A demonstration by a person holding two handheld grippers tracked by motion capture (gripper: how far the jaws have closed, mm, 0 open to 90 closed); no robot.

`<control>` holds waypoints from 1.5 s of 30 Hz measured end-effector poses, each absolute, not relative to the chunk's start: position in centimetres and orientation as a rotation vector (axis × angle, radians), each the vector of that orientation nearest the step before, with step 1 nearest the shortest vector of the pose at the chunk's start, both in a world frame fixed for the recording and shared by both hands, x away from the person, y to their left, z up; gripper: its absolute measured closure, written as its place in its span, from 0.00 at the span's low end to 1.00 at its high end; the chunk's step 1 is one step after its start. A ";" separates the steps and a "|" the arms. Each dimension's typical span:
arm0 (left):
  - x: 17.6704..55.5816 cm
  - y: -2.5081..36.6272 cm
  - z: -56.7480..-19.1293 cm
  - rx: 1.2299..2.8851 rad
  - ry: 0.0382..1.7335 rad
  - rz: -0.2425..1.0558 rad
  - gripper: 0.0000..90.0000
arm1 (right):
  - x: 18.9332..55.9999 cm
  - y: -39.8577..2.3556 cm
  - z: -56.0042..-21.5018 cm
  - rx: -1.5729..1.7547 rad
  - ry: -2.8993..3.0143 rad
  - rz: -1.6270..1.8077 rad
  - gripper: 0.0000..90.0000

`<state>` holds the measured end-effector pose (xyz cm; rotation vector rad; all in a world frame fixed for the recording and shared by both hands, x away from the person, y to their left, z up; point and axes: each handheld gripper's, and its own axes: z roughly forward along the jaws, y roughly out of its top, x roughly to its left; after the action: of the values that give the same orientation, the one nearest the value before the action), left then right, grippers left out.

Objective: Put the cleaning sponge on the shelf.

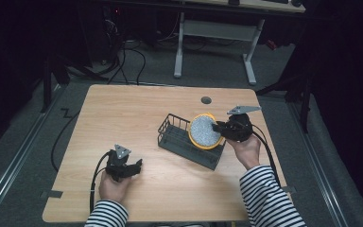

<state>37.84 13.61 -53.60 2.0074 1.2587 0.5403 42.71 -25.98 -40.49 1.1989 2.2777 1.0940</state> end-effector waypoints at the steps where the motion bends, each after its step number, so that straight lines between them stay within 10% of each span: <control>1: 37.8 13.6 -53.6 2.007 1.259 0.540 0.31 | 42.7 -26.0 -40.5 1.199 2.278 1.094 0.85; 28: 37.8 13.6 -53.6 2.007 1.258 0.539 0.31 | 42.1 -25.1 -42.5 1.153 2.340 1.013 0.82; 45: 37.8 13.6 -53.6 2.007 1.258 0.539 0.31 | 41.6 -26.7 -41.9 1.253 2.262 1.109 0.58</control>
<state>37.84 13.61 -53.60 2.0068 1.2583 0.5386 41.59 -26.69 -41.89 1.2526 2.2623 1.1092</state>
